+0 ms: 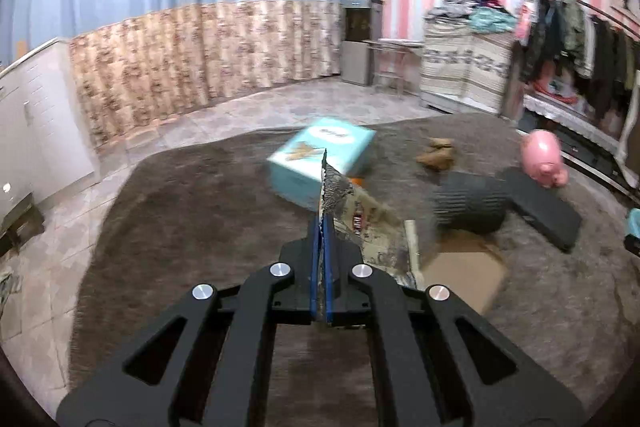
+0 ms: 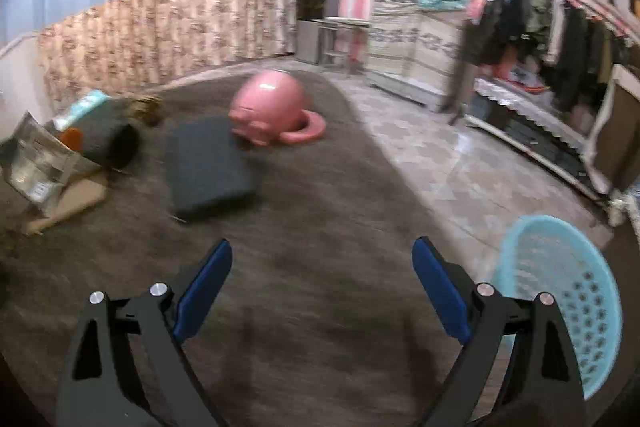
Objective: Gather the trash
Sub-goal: 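Grasp the black ribbed cylinder with the right tool while the left tool lifts the wrapper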
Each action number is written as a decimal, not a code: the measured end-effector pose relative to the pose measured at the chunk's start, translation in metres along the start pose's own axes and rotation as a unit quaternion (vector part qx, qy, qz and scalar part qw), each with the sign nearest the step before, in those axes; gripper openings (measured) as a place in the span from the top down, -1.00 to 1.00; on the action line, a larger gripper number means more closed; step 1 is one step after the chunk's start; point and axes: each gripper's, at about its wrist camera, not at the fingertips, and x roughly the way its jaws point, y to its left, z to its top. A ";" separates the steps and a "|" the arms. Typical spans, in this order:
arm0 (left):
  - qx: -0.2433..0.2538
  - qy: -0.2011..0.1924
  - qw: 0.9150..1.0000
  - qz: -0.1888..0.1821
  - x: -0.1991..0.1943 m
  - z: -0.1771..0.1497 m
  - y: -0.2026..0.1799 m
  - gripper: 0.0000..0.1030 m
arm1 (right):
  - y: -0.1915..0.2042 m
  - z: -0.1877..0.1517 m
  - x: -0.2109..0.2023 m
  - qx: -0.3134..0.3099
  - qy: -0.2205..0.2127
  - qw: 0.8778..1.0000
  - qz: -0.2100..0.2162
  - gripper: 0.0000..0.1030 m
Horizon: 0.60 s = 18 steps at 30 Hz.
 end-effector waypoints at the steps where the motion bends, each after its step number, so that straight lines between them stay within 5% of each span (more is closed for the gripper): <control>1: -0.012 0.002 1.000 0.012 0.003 -0.002 0.013 0.99 | 0.010 0.003 0.002 -0.003 0.000 1.000 0.009 -0.74; 7: -0.066 0.000 0.996 0.054 0.015 -0.010 0.054 0.99 | 0.092 0.029 0.018 -0.047 -0.009 0.998 0.044 -0.74; 15: -0.096 0.017 0.994 0.045 0.031 -0.015 0.066 0.99 | 0.181 0.052 0.057 -0.053 0.008 0.996 0.078 -0.84; 18: -0.117 0.029 0.992 0.039 0.038 -0.016 0.073 0.99 | 0.201 0.056 0.075 -0.052 0.020 0.997 0.057 -0.84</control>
